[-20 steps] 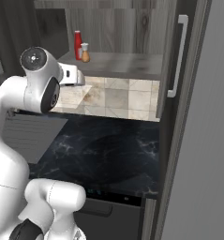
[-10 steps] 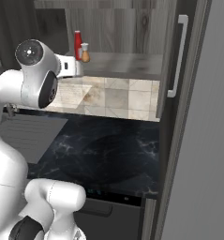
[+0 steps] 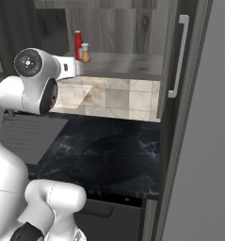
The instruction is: Take 2 condiments from the cabinet and move them on the counter near the stove.Make sure the condiments are lined up with each other, next to each other.
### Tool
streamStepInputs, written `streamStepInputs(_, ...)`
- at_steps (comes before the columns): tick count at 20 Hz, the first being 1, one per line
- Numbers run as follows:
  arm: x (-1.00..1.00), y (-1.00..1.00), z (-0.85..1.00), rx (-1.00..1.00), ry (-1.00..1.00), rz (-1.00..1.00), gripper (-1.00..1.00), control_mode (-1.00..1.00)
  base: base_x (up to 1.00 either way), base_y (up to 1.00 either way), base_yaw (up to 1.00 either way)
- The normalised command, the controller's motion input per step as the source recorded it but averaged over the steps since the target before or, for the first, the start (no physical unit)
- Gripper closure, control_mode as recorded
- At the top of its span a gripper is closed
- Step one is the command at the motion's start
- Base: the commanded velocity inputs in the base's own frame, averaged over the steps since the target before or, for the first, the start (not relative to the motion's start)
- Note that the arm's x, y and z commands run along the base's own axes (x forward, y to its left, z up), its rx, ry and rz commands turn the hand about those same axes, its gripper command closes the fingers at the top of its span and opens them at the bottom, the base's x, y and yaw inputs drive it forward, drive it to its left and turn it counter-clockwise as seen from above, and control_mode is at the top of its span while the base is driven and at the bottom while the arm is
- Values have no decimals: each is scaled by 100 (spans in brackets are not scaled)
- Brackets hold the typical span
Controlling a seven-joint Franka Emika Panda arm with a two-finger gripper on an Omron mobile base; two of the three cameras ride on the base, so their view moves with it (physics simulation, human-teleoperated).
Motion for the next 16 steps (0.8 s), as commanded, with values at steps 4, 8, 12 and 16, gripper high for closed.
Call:
streamStepInputs(4, 22, 0, 5, 3, -7, 0, -100, -100, 0, 0, 0)
streamStepInputs(8, 26, 0, 29, 6, 1, 0, -100, -100, 0, 0, 0)
streamStepInputs(12, 26, 0, 34, 4, 7, 0, -100, -100, 0, 0, 0)
streamStepInputs(16, 26, 0, 15, 2, 4, 0, -100, -100, 0, 0, 0)
